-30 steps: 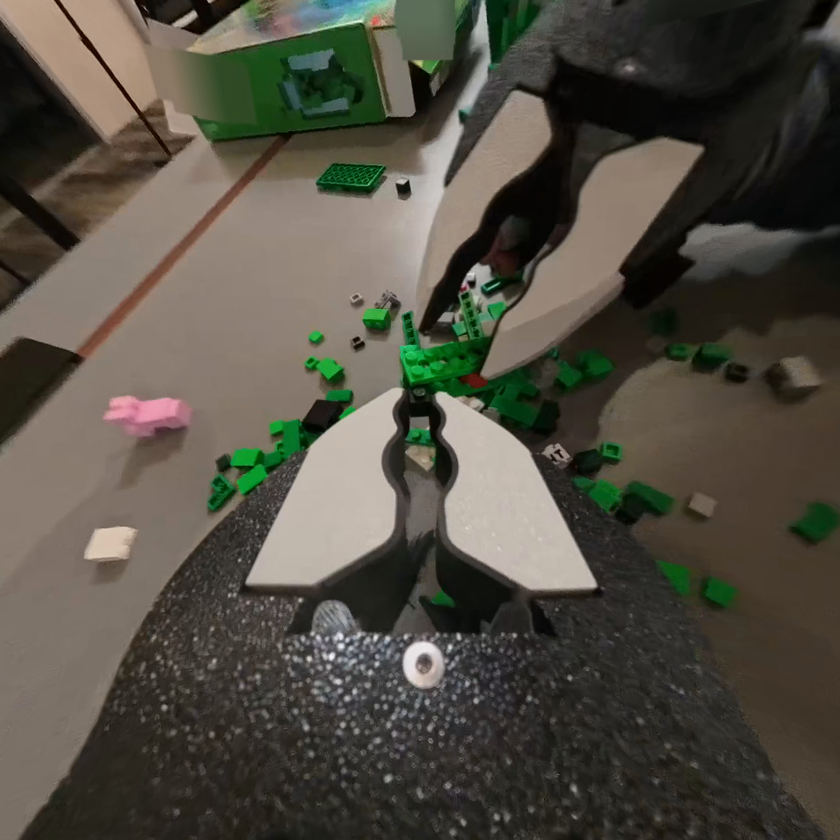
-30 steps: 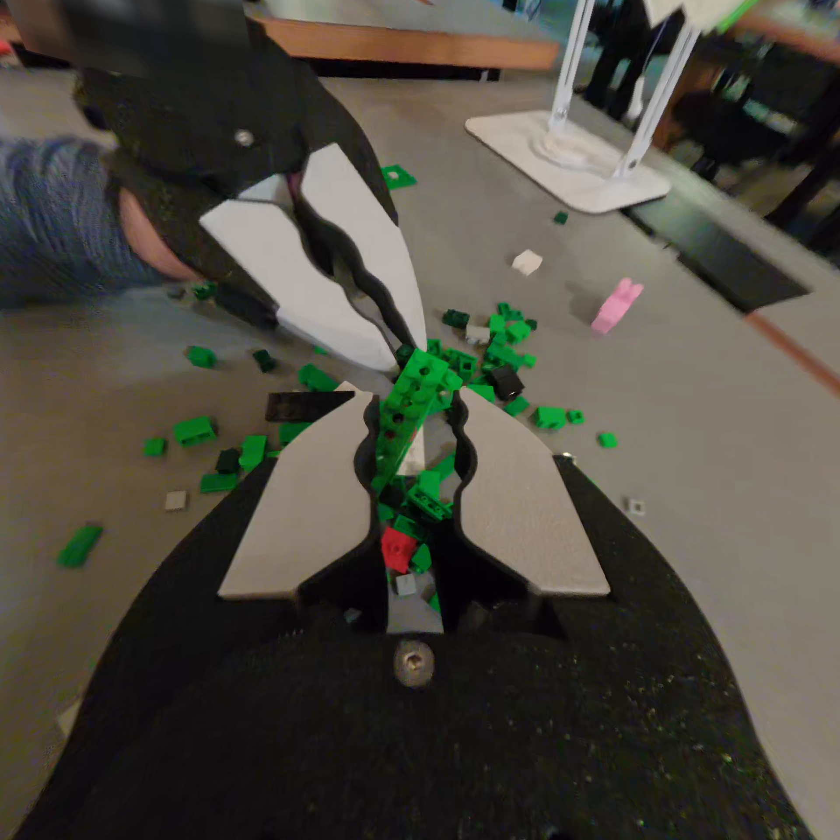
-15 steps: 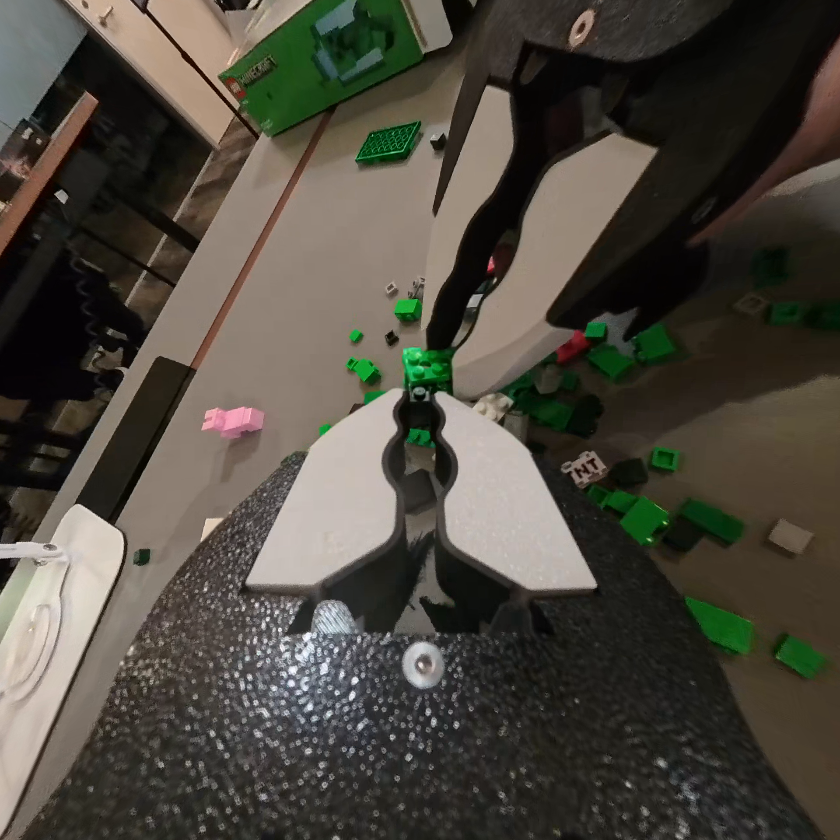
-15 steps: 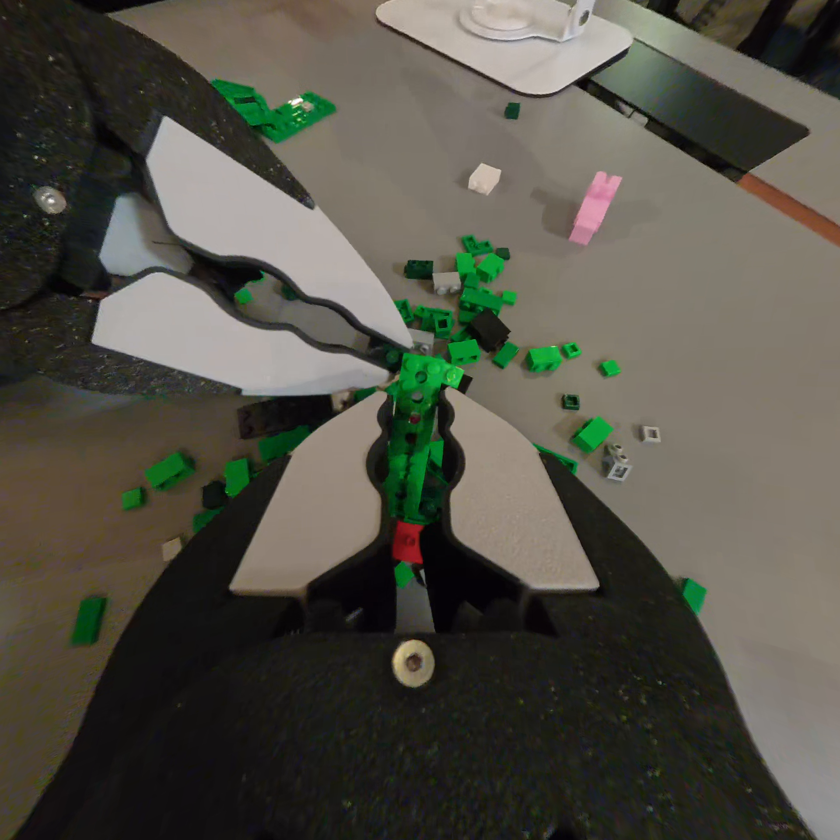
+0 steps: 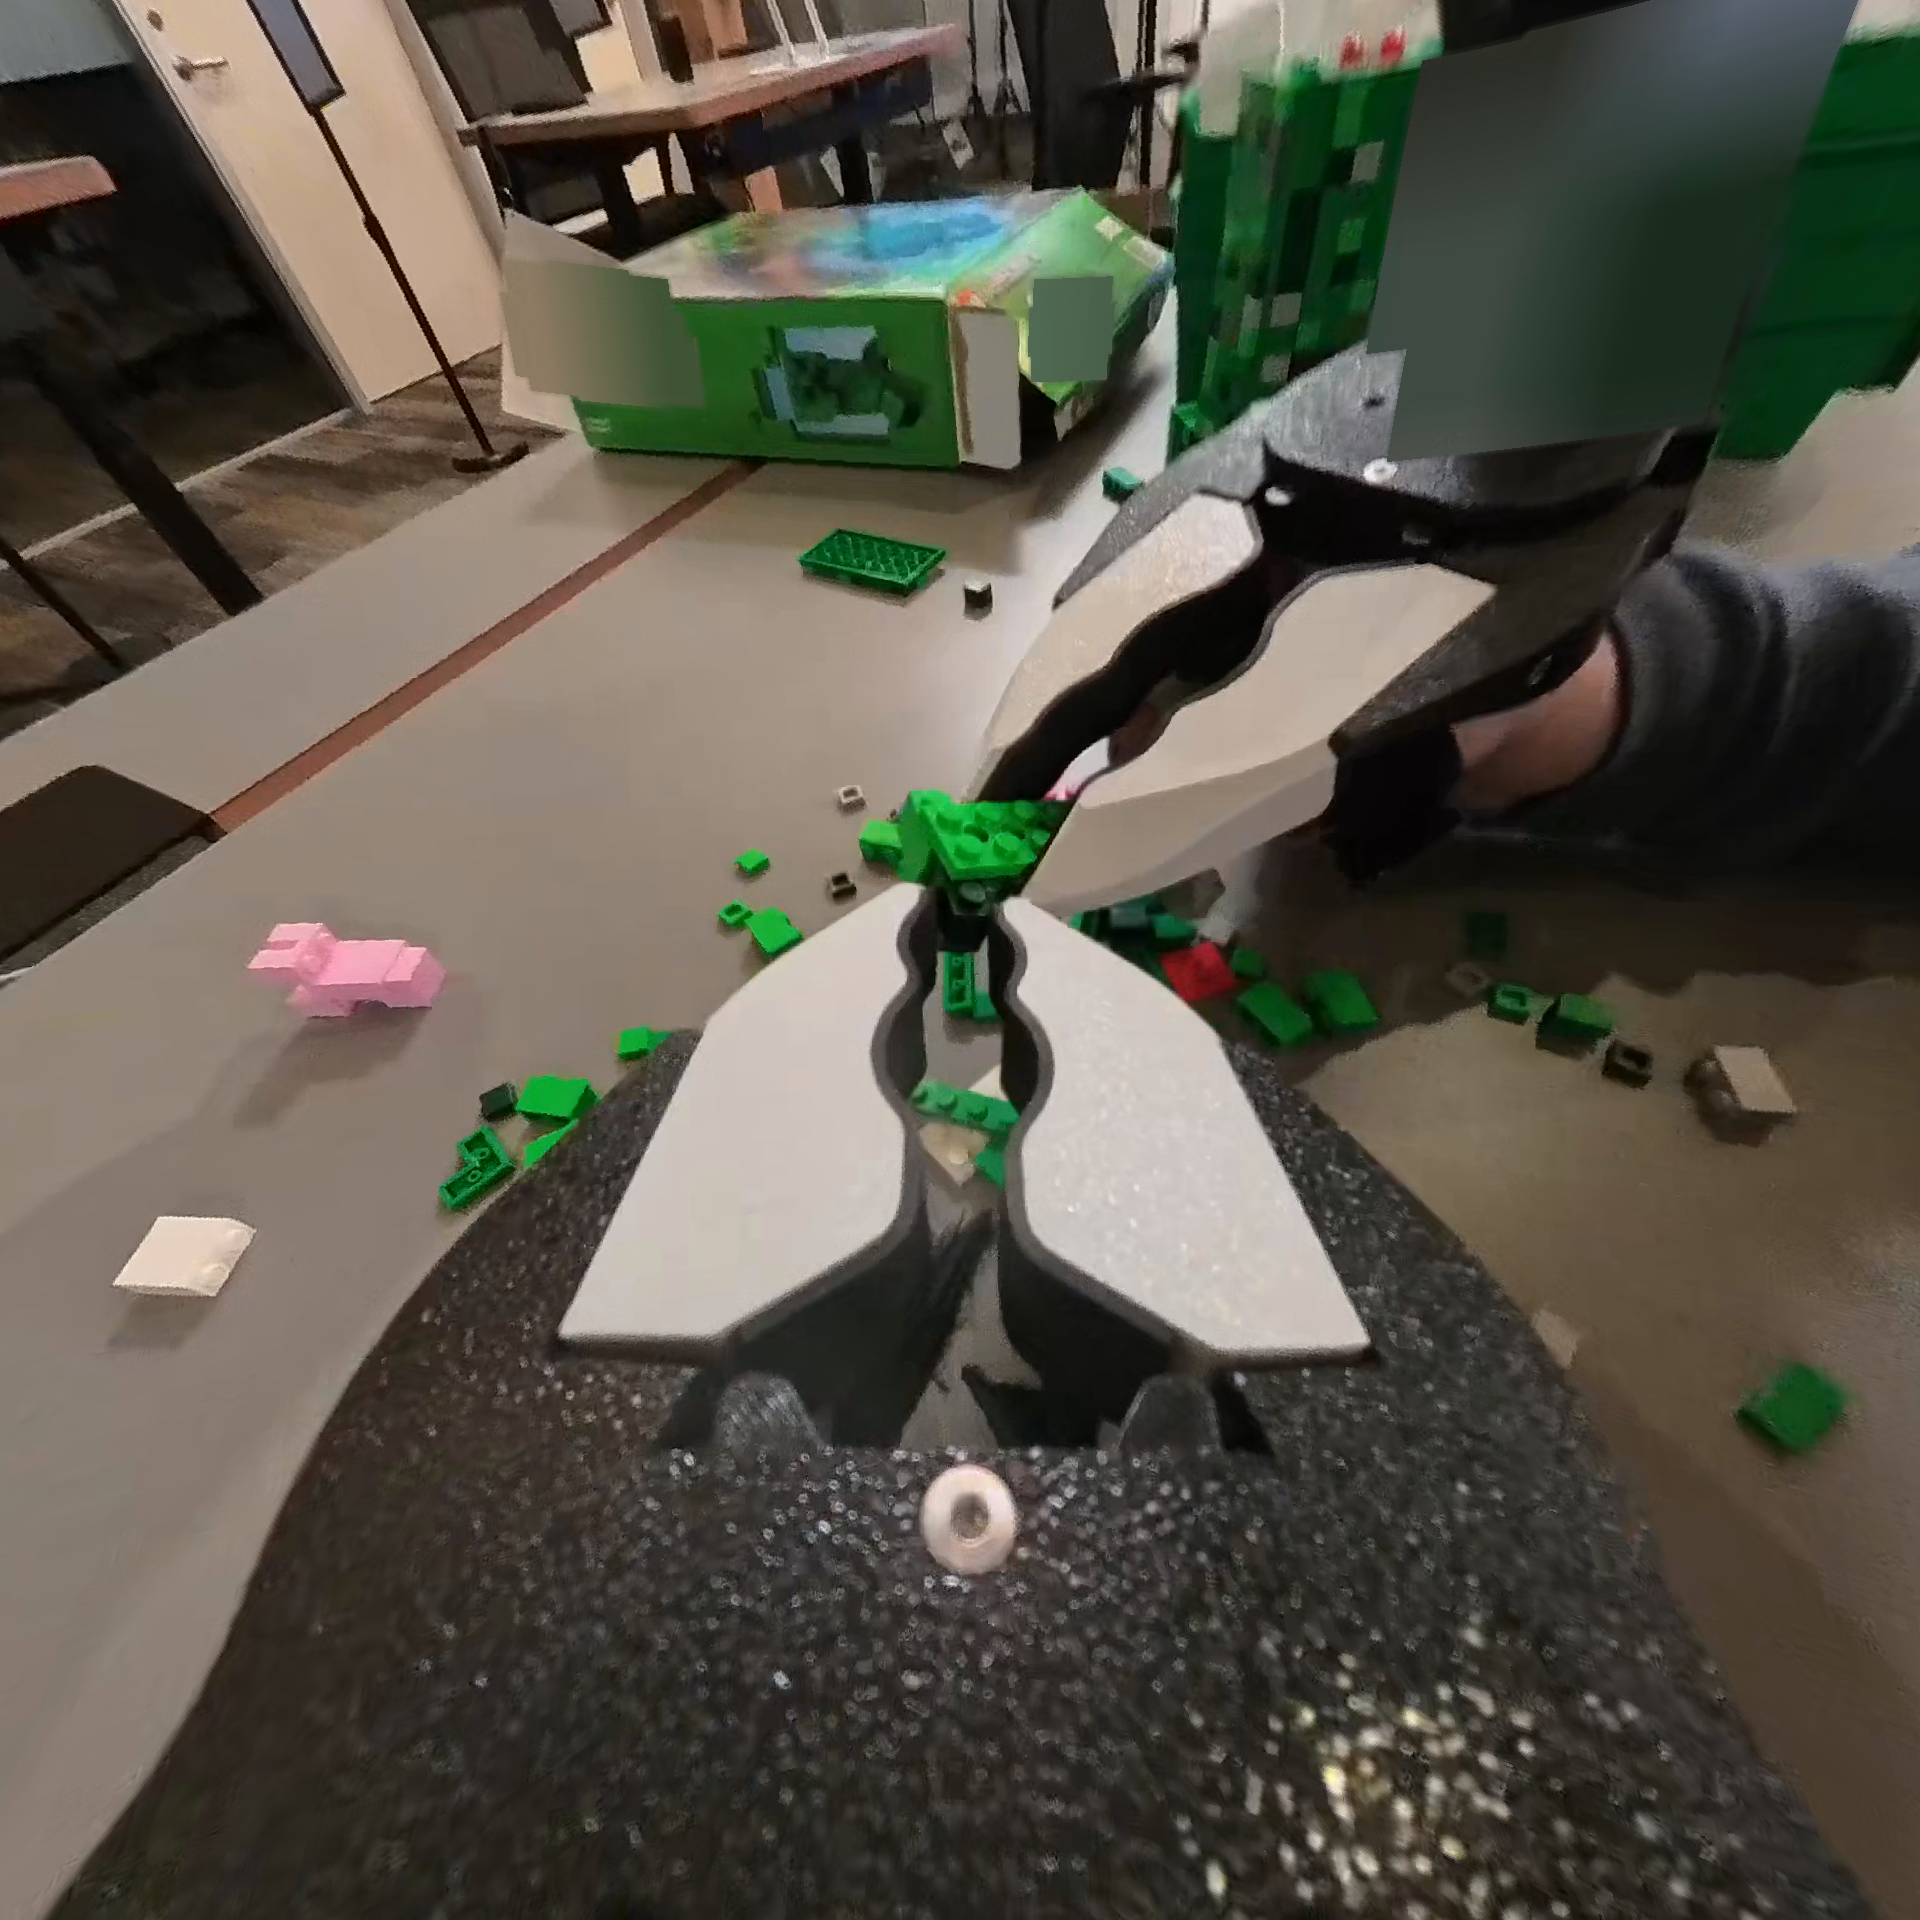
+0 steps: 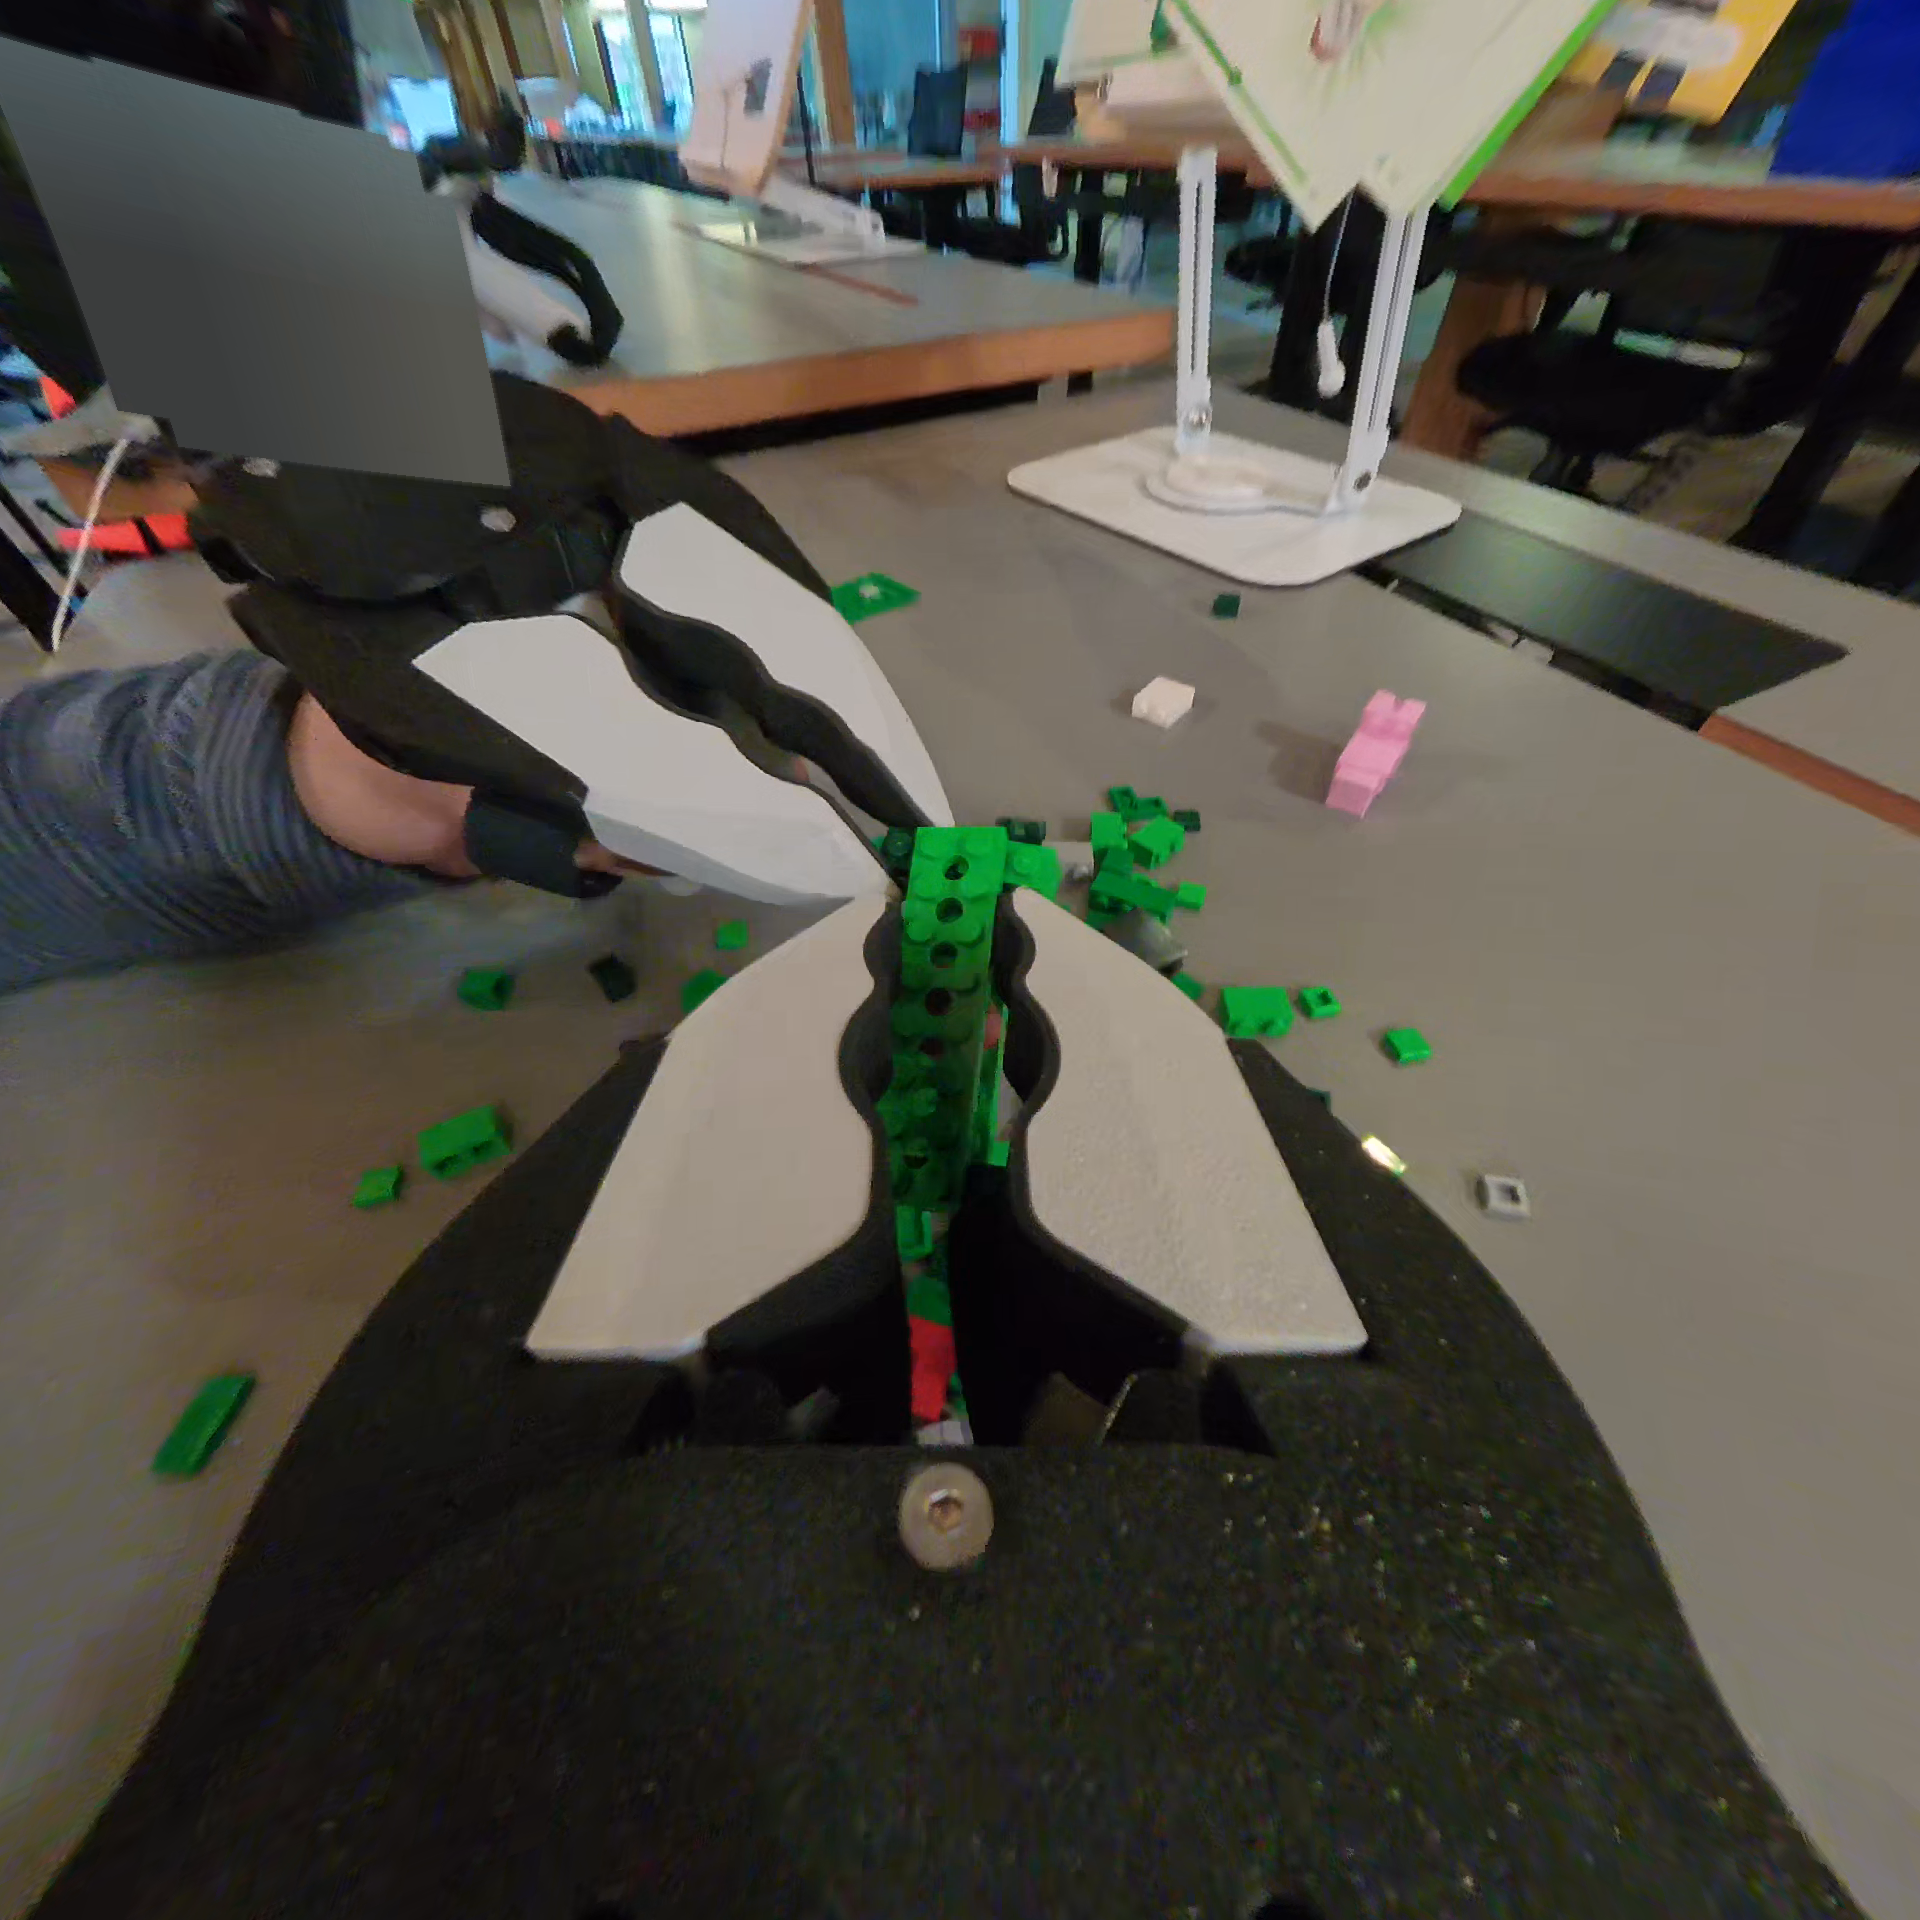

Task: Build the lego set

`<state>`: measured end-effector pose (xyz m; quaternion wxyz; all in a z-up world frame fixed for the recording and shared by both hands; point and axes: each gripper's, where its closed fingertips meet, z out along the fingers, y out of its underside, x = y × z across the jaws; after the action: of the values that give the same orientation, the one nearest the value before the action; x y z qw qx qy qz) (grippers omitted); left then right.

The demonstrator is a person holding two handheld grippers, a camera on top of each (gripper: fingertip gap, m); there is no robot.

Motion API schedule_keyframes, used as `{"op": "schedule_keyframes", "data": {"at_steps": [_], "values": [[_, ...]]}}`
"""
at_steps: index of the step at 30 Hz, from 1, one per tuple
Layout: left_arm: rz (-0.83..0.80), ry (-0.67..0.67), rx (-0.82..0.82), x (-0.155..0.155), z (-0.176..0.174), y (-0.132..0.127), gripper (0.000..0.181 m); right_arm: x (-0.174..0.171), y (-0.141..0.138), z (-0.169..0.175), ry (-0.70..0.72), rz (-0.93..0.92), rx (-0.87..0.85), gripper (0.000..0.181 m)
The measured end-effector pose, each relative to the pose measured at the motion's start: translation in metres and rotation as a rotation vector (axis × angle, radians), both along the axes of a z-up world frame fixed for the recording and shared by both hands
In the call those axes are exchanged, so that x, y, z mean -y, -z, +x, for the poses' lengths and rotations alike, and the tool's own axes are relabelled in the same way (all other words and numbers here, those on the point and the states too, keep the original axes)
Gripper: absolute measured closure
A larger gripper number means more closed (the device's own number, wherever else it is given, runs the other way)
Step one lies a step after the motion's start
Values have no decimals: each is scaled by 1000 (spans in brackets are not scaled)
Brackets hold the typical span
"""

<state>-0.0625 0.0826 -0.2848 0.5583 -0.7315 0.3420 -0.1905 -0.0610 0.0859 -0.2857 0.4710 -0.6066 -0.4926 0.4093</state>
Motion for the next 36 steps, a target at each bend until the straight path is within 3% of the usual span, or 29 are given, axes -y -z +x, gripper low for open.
{"op": "schedule_keyframes", "data": {"at_steps": [11, 20, 26, 28, 31, 36], "values": [[-21, -90, 249, -6, -4, -16, 173, -6, -18, -3, 110, 213, -111, 166], [-65, -104, 276, -8, -6, -11, 173, -7, -17, -5, 109, 351, -76, 166], [-181, -28, 440, -5, -3, -9, 173, -4, -17, -3, 79, 452, -48, 166], [-221, 35, 534, -2, 0, -14, 172, -1, -22, -1, 44, 406, -100, 166], [-240, 193, 650, 10, 4, -30, 171, 6, -33, 4, -51, 198, -243, 167], [-152, 226, 634, 15, 4, -44, 171, 10, -50, 11, -188, -176, -441, 165]]}}
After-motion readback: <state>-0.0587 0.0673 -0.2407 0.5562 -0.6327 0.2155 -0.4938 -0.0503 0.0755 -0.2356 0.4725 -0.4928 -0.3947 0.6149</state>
